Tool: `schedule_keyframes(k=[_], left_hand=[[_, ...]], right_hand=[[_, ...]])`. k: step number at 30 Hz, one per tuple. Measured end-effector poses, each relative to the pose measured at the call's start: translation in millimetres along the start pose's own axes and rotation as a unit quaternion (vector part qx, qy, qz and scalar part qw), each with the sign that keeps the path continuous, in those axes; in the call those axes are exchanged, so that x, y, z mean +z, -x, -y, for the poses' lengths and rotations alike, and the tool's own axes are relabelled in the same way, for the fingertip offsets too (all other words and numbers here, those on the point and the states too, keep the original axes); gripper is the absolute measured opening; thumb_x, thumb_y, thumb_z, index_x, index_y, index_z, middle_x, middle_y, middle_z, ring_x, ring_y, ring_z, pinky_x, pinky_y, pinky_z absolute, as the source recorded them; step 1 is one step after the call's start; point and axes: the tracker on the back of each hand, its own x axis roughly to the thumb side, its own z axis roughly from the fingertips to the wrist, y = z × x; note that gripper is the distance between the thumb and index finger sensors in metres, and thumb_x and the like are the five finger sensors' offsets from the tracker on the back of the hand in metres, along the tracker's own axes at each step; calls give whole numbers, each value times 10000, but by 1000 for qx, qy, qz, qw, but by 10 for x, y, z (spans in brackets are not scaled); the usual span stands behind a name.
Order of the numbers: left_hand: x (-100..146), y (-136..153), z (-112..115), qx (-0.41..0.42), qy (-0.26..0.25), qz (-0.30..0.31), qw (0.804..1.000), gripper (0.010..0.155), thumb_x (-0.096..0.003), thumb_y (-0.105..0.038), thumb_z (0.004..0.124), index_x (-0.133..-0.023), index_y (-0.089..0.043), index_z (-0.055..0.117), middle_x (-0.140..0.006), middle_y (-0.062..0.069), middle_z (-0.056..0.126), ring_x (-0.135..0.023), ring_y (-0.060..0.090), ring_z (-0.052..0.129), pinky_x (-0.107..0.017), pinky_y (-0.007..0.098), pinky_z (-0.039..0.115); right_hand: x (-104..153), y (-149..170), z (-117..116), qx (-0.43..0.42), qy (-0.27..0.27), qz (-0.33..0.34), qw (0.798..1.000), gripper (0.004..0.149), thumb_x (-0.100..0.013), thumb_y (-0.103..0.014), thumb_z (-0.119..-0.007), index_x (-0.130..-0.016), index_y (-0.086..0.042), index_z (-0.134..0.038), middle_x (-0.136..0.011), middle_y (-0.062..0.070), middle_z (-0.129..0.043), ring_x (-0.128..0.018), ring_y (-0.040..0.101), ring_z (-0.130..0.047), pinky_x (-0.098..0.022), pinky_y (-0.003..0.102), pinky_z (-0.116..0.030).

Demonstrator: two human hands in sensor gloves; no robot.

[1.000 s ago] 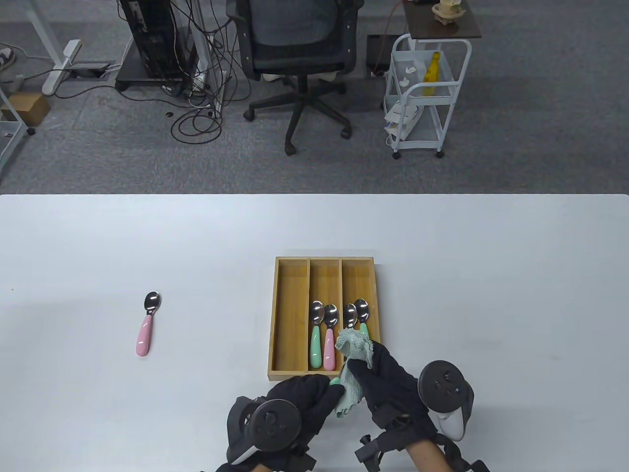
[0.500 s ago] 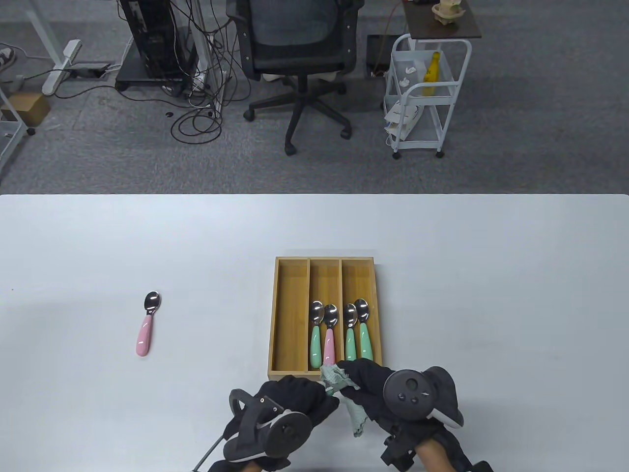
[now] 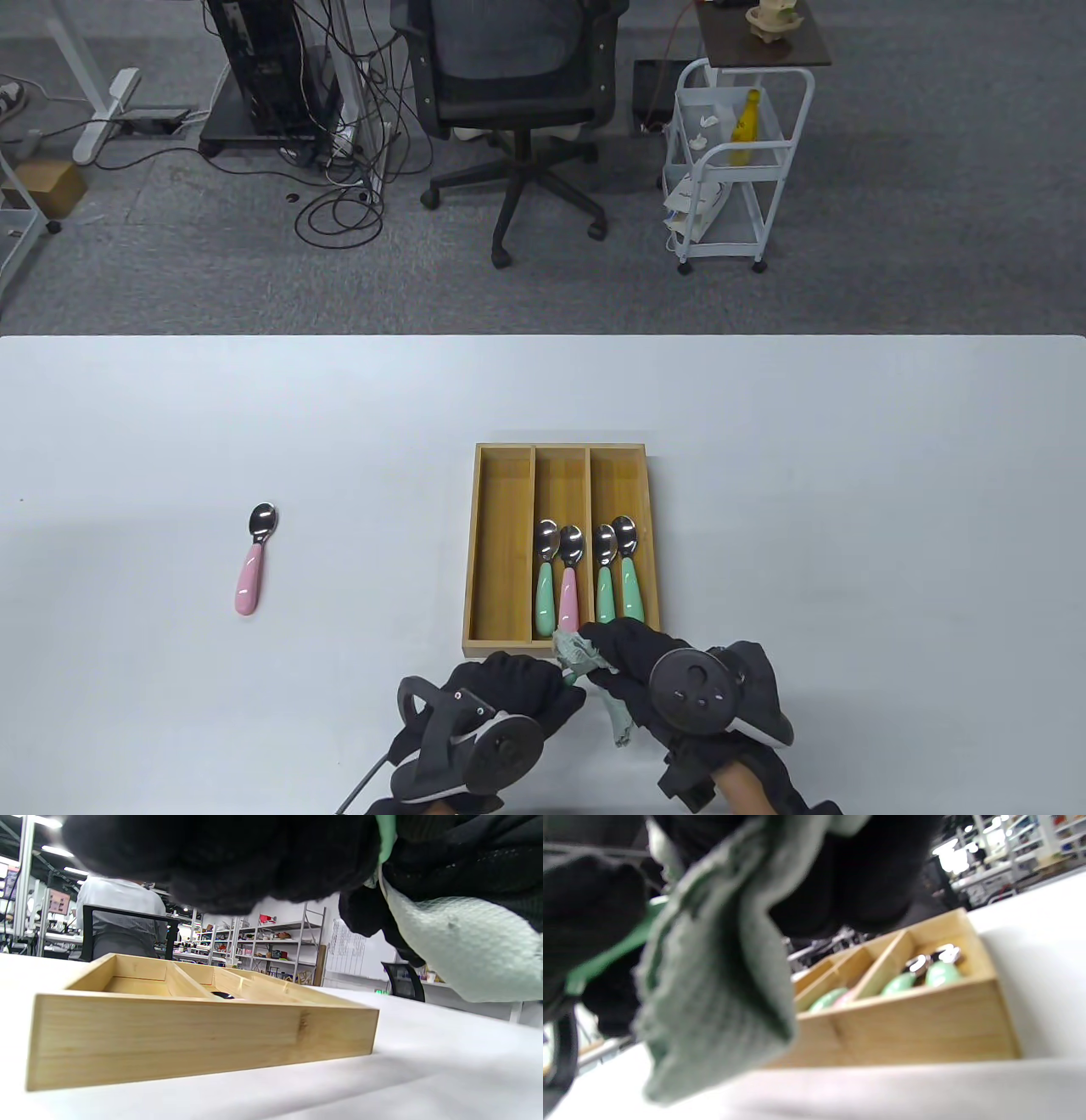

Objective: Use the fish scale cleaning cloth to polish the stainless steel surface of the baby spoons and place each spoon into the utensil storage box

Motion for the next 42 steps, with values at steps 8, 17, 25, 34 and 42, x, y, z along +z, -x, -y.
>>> schedule_keyframes(k=[8, 17, 25, 34, 42], left_hand=[[-16, 72, 14, 102, 2, -32, 994, 450, -565, -545, 552, -720, -252, 856, -489, -36, 970, -402, 192, 1014, -337, 378, 918], [-9, 77, -72, 13, -11, -10, 1000, 531, -529, -480, 769, -998, -234, 744, -894, 37, 907, -820, 305, 959, -619, 542, 853], [-23, -123, -60, -100, -35, 7, 994, 533, -477, -490, 850, -947, -241, 824, -846, 36, 945, -763, 276, 994, -620, 536, 859], [-81, 34, -106, -129, -28, -19, 991, 526, -489, -514, 820, -912, -201, 828, -778, 48, 952, -677, 262, 1005, -588, 521, 877], [-292, 404, -49, -118, 8, -161, 980, 530, -496, -529, 807, -896, -183, 844, -723, 54, 967, -592, 236, 1016, -522, 496, 894]], right_hand=[[20, 157, 55, -147, 44, -59, 986, 431, -550, -343, -776, -969, -270, -708, -867, 82, -879, -467, 23, -1012, -458, 296, -932], [36, 293, 84, -170, 48, -104, 979, 417, -562, -362, -817, -919, -147, -798, -644, 97, -973, -276, 3, -998, -276, 265, -941], [54, 293, 102, -161, 59, -114, 979, 424, -570, -365, -809, -911, -114, -807, -614, 95, -980, -251, 10, -995, -250, 269, -938], [98, 297, 196, -83, 112, -112, 984, 457, -583, -408, -747, -970, -165, -735, -736, 58, -938, -367, 44, -1010, -343, 304, -931], [106, 338, 231, -80, 115, -111, 984, 456, -584, -409, -746, -970, -166, -737, -740, 63, -935, -371, 58, -1008, -350, 315, -924]])
